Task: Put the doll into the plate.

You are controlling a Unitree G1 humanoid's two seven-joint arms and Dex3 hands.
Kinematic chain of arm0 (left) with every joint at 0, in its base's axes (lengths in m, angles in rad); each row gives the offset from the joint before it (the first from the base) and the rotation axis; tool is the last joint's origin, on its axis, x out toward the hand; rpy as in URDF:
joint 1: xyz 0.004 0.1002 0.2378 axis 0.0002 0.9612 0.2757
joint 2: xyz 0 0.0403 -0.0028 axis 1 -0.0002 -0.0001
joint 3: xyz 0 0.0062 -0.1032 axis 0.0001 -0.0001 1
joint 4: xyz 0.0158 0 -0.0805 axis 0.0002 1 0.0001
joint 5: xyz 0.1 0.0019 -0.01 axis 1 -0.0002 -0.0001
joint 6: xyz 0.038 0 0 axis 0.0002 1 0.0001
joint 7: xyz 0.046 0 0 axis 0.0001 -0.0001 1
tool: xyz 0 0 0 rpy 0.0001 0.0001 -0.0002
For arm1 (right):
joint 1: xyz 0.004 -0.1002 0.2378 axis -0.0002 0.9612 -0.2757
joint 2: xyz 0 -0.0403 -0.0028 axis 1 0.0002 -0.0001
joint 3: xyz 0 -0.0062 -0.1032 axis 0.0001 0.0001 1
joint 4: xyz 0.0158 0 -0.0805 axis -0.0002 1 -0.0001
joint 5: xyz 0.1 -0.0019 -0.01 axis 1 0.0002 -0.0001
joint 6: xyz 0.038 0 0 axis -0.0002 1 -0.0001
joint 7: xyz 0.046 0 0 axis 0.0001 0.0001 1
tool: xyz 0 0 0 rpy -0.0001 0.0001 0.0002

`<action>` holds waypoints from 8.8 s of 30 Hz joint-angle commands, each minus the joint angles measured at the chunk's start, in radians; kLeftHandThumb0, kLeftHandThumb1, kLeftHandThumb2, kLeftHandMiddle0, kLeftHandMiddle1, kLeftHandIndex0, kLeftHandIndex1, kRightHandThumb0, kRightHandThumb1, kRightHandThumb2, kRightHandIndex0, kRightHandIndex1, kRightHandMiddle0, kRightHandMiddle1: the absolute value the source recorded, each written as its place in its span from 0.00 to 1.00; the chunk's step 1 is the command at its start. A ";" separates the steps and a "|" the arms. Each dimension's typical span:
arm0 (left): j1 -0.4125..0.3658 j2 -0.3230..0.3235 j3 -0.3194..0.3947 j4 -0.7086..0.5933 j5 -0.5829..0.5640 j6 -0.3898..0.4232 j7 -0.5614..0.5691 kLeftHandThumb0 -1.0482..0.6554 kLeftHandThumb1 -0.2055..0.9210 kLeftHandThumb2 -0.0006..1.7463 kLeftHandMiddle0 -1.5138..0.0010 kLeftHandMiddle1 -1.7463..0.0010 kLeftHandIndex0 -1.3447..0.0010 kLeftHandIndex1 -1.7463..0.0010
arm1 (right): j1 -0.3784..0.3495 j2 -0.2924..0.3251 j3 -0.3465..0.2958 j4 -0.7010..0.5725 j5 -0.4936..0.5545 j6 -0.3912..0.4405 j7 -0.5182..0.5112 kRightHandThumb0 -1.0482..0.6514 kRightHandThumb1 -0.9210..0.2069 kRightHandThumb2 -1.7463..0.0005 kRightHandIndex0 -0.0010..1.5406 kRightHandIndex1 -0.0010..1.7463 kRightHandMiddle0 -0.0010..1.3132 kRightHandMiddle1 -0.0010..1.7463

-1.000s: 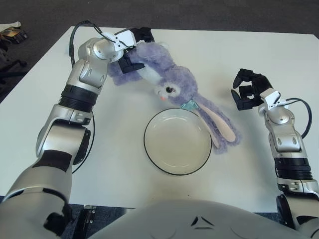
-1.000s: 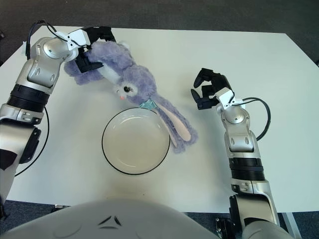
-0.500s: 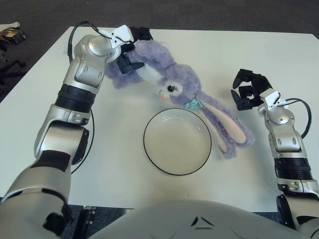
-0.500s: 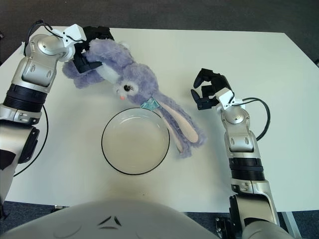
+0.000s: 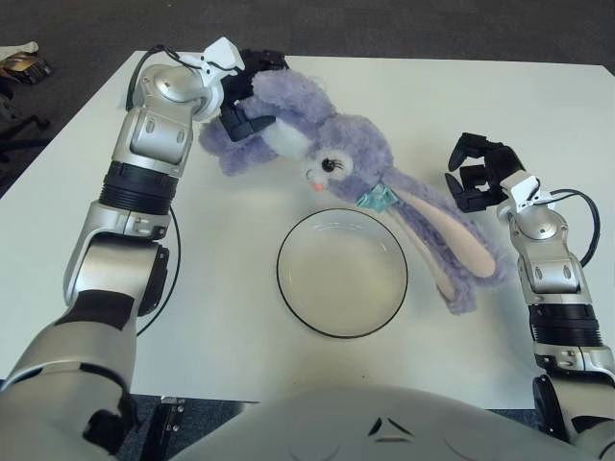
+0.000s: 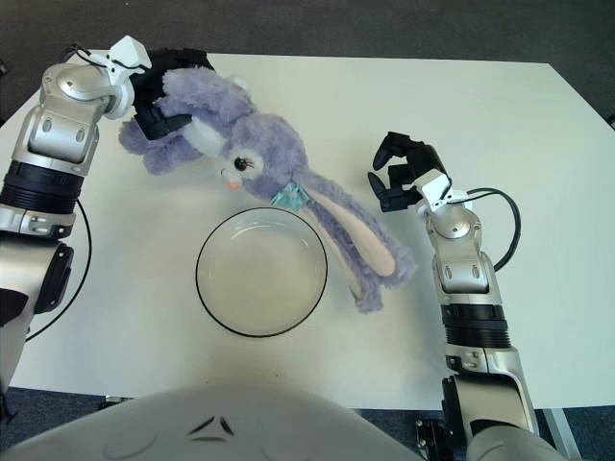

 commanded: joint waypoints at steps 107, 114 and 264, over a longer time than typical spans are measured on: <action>0.424 0.198 0.020 -0.703 -0.141 -0.172 0.079 0.61 0.12 0.96 0.41 0.00 0.41 0.14 | 0.001 -0.007 0.053 -0.019 -0.089 0.032 0.005 0.32 0.62 0.18 0.76 1.00 0.52 1.00; 0.479 0.207 0.046 -0.672 -0.042 -0.318 0.128 0.61 0.41 0.79 0.63 0.00 0.60 0.02 | 0.004 -0.004 0.048 -0.017 -0.082 0.031 0.006 0.32 0.61 0.19 0.77 1.00 0.52 1.00; 0.685 -0.041 -0.167 -0.226 0.589 -0.816 0.769 0.18 0.92 0.22 0.82 0.02 0.90 0.12 | 0.053 -0.043 0.078 0.031 -0.124 -0.105 0.047 0.30 0.68 0.14 0.81 1.00 0.56 1.00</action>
